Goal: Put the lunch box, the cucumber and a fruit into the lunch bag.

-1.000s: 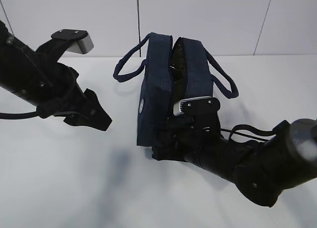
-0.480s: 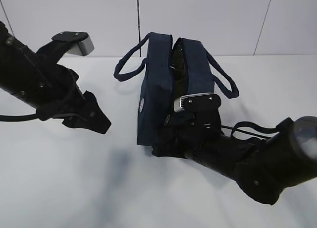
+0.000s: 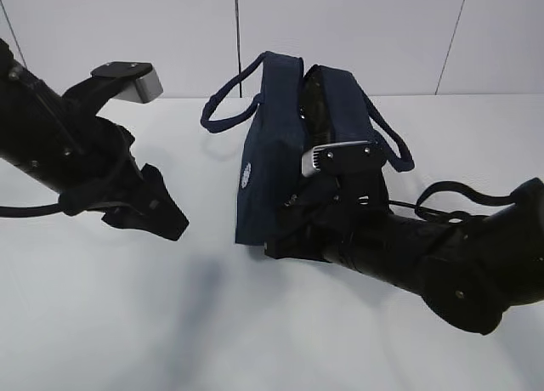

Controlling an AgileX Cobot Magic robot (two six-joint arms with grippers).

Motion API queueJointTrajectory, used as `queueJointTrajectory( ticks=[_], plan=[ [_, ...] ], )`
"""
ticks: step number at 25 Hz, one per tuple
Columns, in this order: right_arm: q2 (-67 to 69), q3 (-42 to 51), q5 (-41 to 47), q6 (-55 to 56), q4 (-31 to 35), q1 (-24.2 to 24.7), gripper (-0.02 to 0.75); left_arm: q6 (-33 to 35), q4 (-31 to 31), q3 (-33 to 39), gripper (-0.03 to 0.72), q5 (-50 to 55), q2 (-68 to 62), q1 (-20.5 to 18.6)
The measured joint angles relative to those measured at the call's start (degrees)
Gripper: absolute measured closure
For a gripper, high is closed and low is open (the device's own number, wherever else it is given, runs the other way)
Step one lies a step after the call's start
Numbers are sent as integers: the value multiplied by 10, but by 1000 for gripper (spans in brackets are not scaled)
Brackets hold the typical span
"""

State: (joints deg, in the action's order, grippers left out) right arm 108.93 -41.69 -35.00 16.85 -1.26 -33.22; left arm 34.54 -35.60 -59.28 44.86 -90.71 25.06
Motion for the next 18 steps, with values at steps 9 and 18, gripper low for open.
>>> queueJointTrajectory(
  ticks=[9,18],
  plan=[
    [-55,1,92,0,0,0,738,1,13,0,406,21,-5,0],
    [-85,1,155,0,0,0,738,7,7,0,295,-14,-5,2]
  ],
)
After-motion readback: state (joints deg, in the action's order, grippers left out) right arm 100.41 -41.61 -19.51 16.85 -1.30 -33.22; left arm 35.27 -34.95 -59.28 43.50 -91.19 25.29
